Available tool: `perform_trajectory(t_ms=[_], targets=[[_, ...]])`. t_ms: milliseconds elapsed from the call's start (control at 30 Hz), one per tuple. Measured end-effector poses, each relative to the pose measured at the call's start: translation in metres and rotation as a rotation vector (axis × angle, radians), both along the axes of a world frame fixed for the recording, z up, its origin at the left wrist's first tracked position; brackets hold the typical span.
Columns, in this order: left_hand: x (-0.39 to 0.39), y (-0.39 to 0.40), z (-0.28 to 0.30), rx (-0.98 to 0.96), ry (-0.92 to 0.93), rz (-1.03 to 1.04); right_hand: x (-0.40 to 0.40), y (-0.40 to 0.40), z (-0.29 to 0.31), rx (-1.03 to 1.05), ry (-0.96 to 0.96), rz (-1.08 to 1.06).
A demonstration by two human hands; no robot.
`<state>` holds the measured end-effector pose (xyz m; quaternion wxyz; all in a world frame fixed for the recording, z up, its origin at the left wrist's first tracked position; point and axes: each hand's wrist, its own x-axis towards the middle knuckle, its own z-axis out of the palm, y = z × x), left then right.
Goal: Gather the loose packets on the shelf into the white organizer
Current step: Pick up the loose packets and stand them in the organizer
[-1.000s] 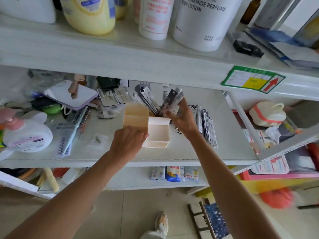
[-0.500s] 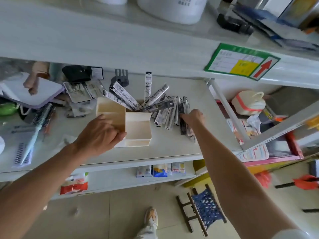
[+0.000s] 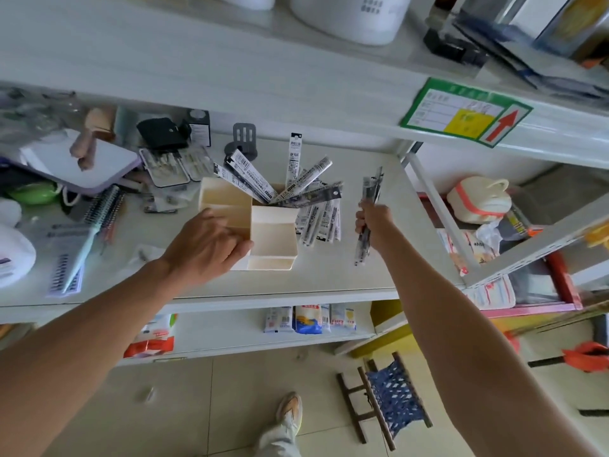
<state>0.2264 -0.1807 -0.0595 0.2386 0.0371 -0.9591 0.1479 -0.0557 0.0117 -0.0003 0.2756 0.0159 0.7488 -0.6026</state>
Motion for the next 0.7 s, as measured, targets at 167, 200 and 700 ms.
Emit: perform_trajectory(t_ms=[167,200,700], targets=[[0.002,0.004,0.005,0.021,-0.019,0.013,0.023,-0.009,0.042,-0.541,-0.046,0.130],[0.001,0.004,0.006,0.030,-0.028,0.016,0.032,-0.018,0.054,-0.635,-0.022,0.164],[0.003,0.007,0.006,0.074,-0.058,0.081,0.170,-0.191,0.061,-0.505,0.333,0.398]])
